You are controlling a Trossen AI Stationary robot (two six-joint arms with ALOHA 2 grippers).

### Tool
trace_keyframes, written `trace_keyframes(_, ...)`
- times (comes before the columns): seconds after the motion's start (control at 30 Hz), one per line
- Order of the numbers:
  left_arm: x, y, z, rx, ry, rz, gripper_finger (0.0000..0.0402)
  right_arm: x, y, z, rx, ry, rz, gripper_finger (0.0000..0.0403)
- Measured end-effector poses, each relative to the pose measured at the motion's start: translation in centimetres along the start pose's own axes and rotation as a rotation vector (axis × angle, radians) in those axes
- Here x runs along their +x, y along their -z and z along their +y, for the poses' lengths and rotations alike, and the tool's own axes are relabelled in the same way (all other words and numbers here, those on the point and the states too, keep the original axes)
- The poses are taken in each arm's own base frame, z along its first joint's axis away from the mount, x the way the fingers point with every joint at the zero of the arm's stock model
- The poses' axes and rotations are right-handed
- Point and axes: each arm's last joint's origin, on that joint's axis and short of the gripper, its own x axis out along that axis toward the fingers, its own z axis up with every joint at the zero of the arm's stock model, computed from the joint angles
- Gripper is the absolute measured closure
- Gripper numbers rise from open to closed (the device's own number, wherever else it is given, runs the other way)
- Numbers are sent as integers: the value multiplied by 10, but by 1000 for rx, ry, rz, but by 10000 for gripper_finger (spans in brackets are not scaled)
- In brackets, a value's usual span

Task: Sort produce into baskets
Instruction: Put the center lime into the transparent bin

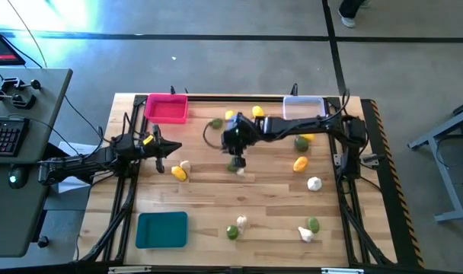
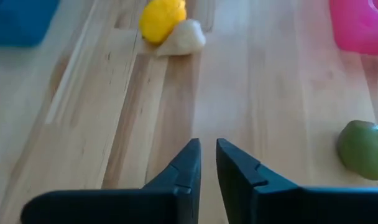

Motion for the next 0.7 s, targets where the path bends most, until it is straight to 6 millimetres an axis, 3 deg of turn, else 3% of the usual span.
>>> trace_keyframes(0.27, 0, 0, 0, 64, -4, 2, 401, -2, 5, -8, -39, 10, 34, 342)
trace_keyframes(0.7, 0, 4, 1, 1, -22, 39, 401, 3, 18, 5, -112, -34, 176, 173)
